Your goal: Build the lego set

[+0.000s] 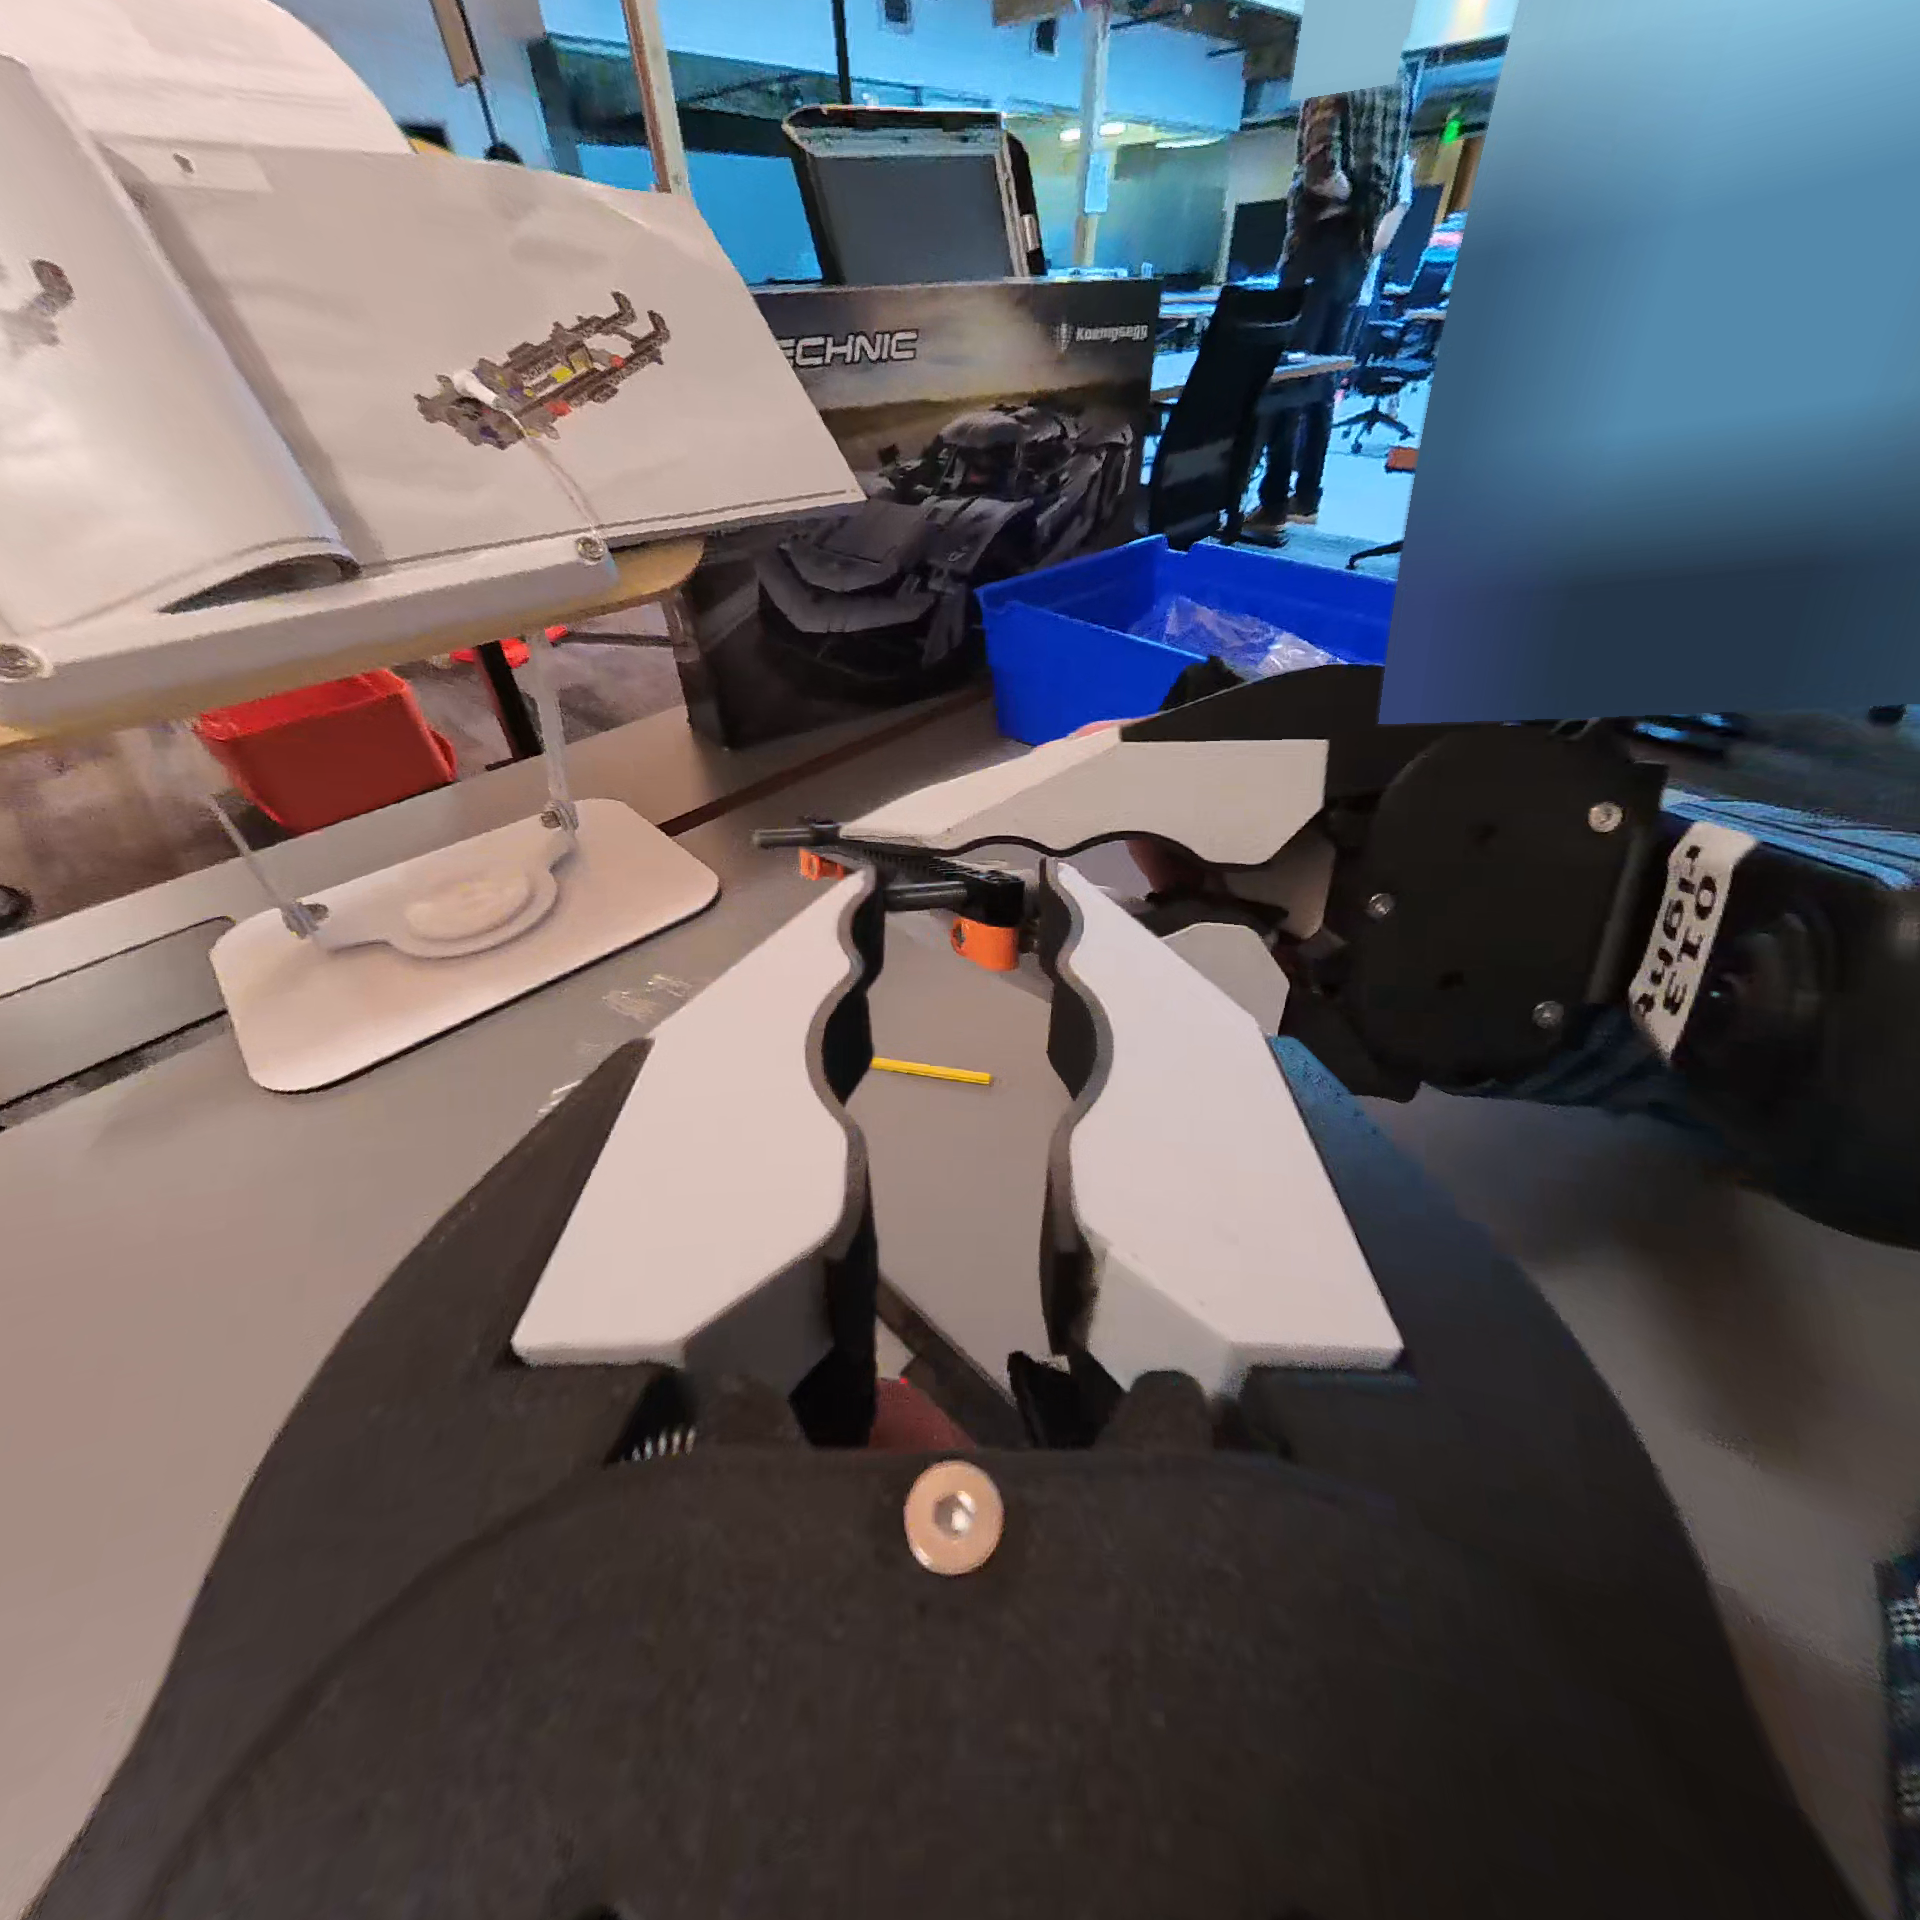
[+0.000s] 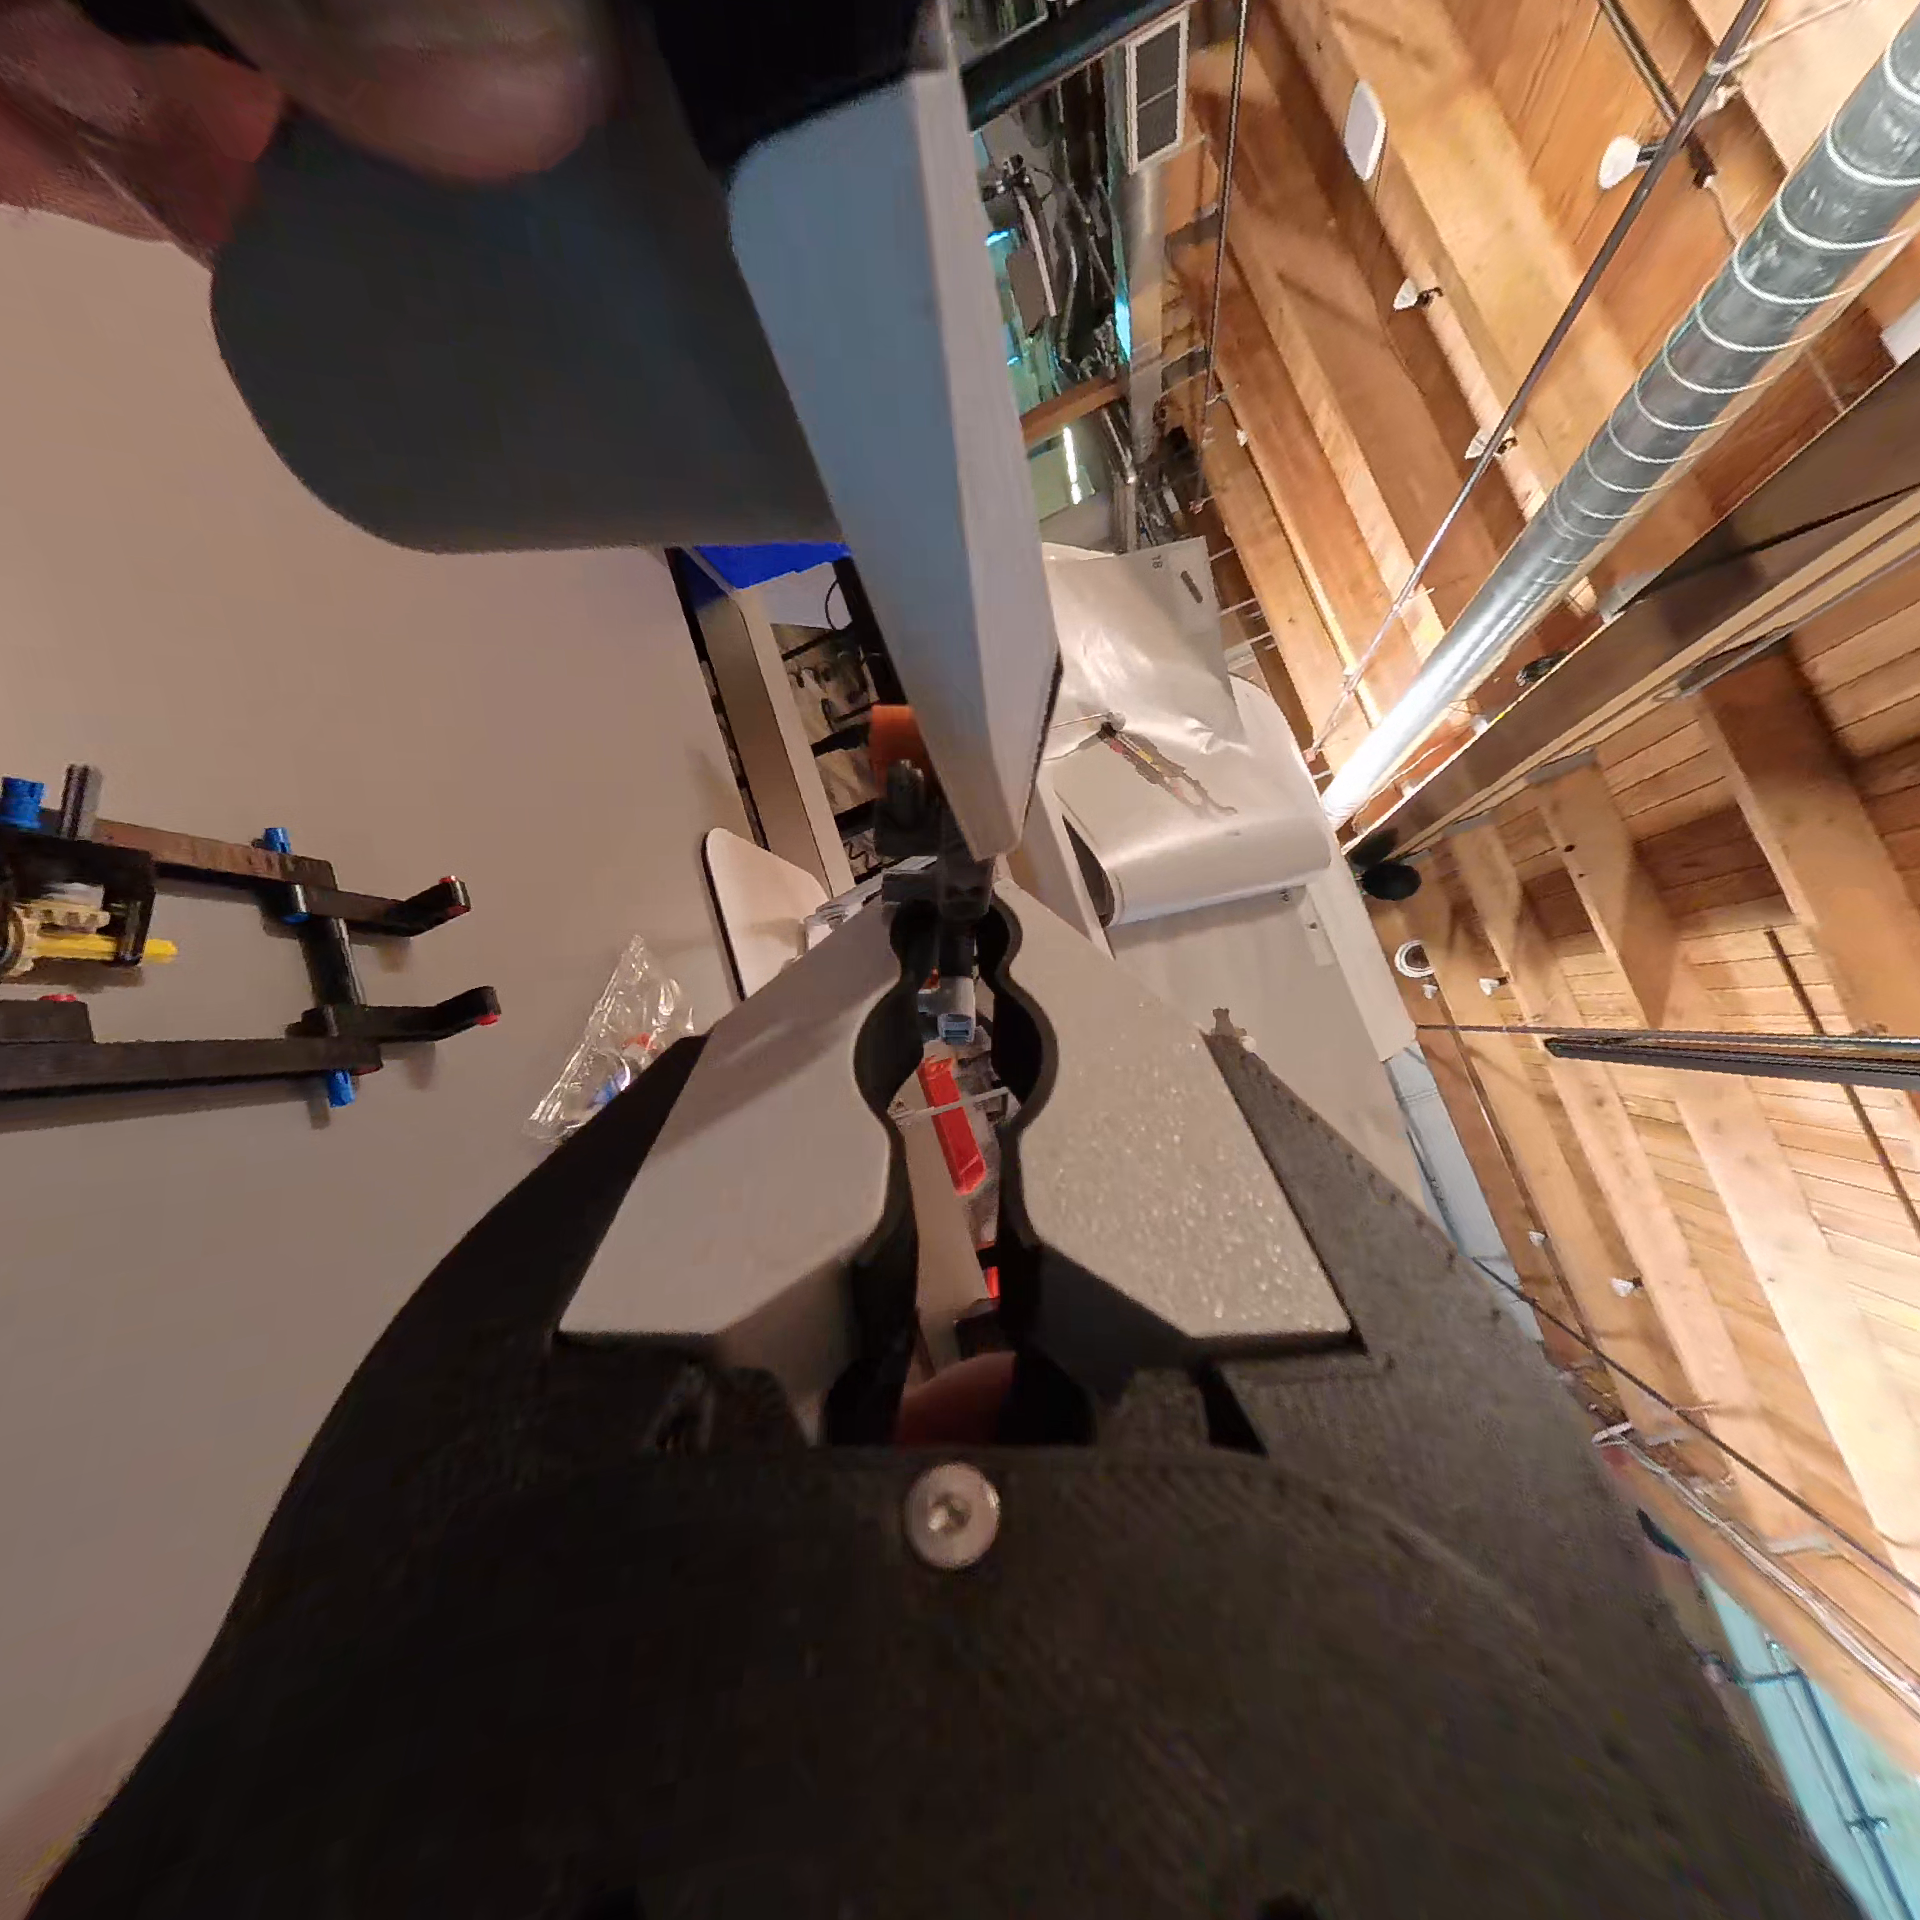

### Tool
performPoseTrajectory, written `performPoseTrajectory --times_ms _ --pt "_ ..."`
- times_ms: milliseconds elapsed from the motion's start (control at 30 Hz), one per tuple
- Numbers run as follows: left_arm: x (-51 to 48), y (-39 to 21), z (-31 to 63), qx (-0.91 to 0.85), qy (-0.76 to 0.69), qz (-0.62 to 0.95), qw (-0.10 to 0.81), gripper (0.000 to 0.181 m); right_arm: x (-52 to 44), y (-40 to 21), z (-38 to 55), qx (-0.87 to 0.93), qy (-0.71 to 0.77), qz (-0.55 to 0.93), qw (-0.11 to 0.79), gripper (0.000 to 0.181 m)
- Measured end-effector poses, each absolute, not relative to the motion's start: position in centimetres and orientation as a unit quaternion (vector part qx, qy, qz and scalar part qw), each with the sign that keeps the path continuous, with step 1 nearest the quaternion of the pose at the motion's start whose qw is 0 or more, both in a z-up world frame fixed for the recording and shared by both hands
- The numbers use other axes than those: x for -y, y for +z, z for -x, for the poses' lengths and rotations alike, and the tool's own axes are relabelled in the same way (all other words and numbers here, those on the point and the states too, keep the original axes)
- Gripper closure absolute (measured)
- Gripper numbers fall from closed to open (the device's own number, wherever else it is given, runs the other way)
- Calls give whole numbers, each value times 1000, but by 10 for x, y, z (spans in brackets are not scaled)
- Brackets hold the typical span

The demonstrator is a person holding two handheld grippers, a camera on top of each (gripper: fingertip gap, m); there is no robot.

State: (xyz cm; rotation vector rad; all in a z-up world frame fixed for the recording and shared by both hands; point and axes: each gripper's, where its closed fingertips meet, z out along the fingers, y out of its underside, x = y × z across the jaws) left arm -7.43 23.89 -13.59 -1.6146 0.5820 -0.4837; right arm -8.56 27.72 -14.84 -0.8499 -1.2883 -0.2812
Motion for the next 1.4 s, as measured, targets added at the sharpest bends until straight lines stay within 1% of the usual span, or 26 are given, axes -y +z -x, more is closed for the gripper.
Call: performPoseTrajectory --times_ms 333,400,533,567,733,800,867,933,1033,1167,1267,1400 --pt "-241 -137 88 -238 -276 688 628 158 -270 -152 90 608 -95 364 699 176" --pt "-240 -137 92 -239 -296 681 626 158 -268 -154 89 615 -76 368 694 170" --pt "-232 -131 101 -258 -351 657 616 158 -266 -151 76 608 27 402 684 160" --pt "-231 -130 105 -260 -359 652 615 158 -269 -153 72 611 53 417 671 153" --pt "-218 -128 111 -292 -438 623 578 158 -272 -158 67 608 254 474 584 140" --pt "-219 -127 115 -291 -455 614 576 158 -270 -166 69 609 326 491 531 143" --pt "-215 -125 116 -294 -479 600 569 158 -274 -171 71 595 377 503 501 145" --pt "-213 -125 116 -297 -492 591 566 158 -267 -174 74 585 446 504 452 143" --pt "-210 -128 113 -305 -508 585 555 158 -260 -172 77 567 515 489 417 143" --pt "-211 -132 114 -303 -524 579 547 158 -255 -176 82 570 532 481 401 159" --pt "-213 -134 118 -300 -535 575 541 158 -254 -173 81 559 548 479 398 161" --pt "-218 -143 123 -297 -538 584 531 158 -255 -185 82 563 526 502 394 162"
